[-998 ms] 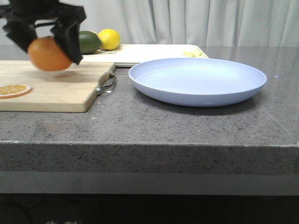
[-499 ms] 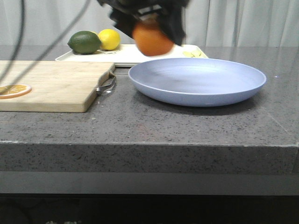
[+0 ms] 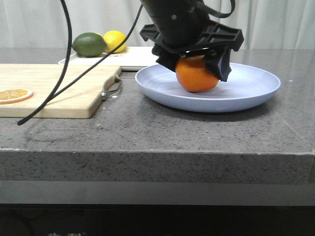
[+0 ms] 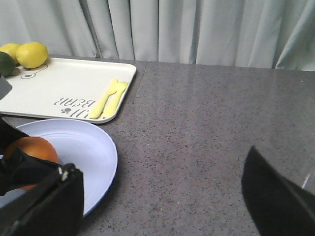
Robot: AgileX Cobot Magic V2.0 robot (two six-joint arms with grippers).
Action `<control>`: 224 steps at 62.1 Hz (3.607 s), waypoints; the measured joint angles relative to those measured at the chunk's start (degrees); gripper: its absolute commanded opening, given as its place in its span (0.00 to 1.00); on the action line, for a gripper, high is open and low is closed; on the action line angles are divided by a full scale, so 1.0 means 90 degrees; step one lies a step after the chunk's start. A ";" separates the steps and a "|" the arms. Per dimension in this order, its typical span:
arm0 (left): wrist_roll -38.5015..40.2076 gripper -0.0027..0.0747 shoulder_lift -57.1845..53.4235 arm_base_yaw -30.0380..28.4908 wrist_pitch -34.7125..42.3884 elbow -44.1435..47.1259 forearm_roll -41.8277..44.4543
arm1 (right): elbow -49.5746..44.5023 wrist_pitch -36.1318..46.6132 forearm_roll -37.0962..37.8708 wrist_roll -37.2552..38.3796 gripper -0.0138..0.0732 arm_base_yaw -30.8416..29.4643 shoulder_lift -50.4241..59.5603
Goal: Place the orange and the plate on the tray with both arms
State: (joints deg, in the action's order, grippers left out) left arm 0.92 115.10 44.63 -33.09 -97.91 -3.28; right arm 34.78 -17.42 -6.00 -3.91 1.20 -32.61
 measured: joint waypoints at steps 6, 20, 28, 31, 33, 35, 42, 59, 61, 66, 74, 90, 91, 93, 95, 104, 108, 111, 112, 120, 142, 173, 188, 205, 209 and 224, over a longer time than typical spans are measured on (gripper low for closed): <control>-0.0006 0.89 0.0010 0.0000 0.0003 0.0000 -0.0027 | 0.0000 0.0000 0.0000 0.0000 0.91 0.0000 0.0000; -0.0006 0.89 0.0013 0.0037 -0.0093 -0.0212 0.0093 | 0.0000 0.0000 0.0000 0.0000 0.91 0.0000 0.0000; -0.0006 0.87 0.0001 0.0037 -0.0743 -0.0749 0.0293 | 0.0000 0.0000 0.0000 0.0000 0.91 0.0000 0.0000; -0.0006 0.80 -0.0013 0.0037 -0.1012 -0.0962 0.0319 | 0.0000 0.0000 0.0000 0.0000 0.91 0.0000 0.0000; -0.0006 0.73 -0.0025 0.0037 -0.1218 -0.1133 0.0365 | 0.0000 0.0000 0.0000 0.0000 0.91 0.0000 0.0000; -0.0006 0.67 -0.0023 0.0037 -0.1400 -0.1287 0.0365 | 0.0000 0.0000 0.0000 0.0000 0.91 0.0000 0.0000; -0.0006 0.35 -0.0062 0.0037 -0.1876 -0.1606 0.0365 | 0.0000 0.0000 0.0000 0.0000 0.91 0.0000 0.0000; -0.0006 0.01 -0.0075 0.0037 -0.2462 -0.1814 0.0365 | 0.0000 0.0000 0.0000 0.0000 0.91 0.0000 0.0000; -0.0006 0.01 -0.0075 0.0037 -0.2532 -0.1814 0.0365 | 0.0000 0.0000 0.0000 0.0000 0.91 0.0000 0.0000; -0.0006 0.01 -0.0075 0.0037 -0.2787 -0.1826 0.0365 | 0.0000 0.0000 0.0000 0.0000 0.91 0.0000 0.0000; -0.0006 0.01 -0.0075 0.0037 -0.3422 -0.1835 0.0365 | 0.0000 0.0000 0.0000 0.0000 0.91 0.0000 0.0000; -0.0006 0.01 -0.0089 0.0037 -0.4240 -0.1992 0.0468 | 0.0000 -0.0043 0.0000 0.0000 0.91 0.0000 0.0000; -0.0006 0.01 -0.0103 0.0037 -0.4240 -0.2000 0.0468 | 0.0000 -0.0043 0.0000 0.0000 0.91 0.0000 0.0000; -0.0006 0.01 -0.0126 0.0037 -0.4240 -0.2008 0.0468 | 0.0000 -0.0055 0.0000 0.0000 0.91 0.0000 0.0000; -0.0006 0.01 -0.0154 0.0037 -0.4240 -0.2017 0.0468 | 0.0000 -0.0069 0.0000 0.0000 0.91 0.0000 0.0000; -0.0006 0.01 -0.0470 0.0037 -0.4260 -0.1983 0.0519 | 0.0000 -0.0095 0.0000 0.0000 0.91 0.0000 0.0000; -0.0006 0.01 -0.0696 -0.0024 -0.4260 -0.1867 0.0545 | 0.0000 -0.0095 0.0000 0.0000 0.91 0.0000 0.0000; -0.0006 0.01 -0.0936 -0.0169 -0.4270 -0.1729 0.0554 | 0.0000 -0.0095 0.0000 0.0000 0.91 0.0000 0.0000; 0.0007 0.01 -0.0999 -0.0219 -0.4270 -0.1688 0.0554 | 0.0000 -0.0095 0.0000 0.0000 0.91 0.0000 0.0000; 0.0124 0.01 -0.1607 -0.0990 -0.4270 -0.1179 0.0627 | 0.0000 -0.0095 0.0000 0.0000 0.91 0.0000 0.0000; 0.0307 0.01 -0.3747 -0.3404 -0.3696 0.1351 0.0681 | 0.0000 -0.0097 0.0000 0.0000 0.91 0.0000 0.0000; 0.0324 0.01 -0.7783 -0.4734 -0.1049 0.5857 0.0426 | 0.0000 -0.0083 0.0000 0.0000 0.91 0.0000 -0.0754; 0.0324 0.01 -1.0060 -0.4734 -0.0325 0.7292 0.0412 | 0.0067 0.0011 0.0000 0.0000 0.91 0.0000 -0.1516; 0.0324 0.01 -1.1875 -0.4734 -0.0049 0.8013 0.0412 | 0.0867 -0.0502 -0.0544 0.0000 0.91 0.0000 -0.2711; 0.0324 0.01 -1.2094 -0.4734 -0.0006 0.8102 0.0412 | 0.1146 -0.0657 -0.0785 0.0000 0.91 0.0000 -0.3073; 0.0324 0.01 -1.2278 -0.4734 0.0007 0.8244 0.0412 | 0.2240 -0.1070 -0.1283 0.0012 0.91 0.0507 -0.4762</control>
State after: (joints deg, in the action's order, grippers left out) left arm 3.84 4.60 2.02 -33.03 -23.71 0.43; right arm 54.94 -27.04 -17.55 -3.80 5.76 -75.47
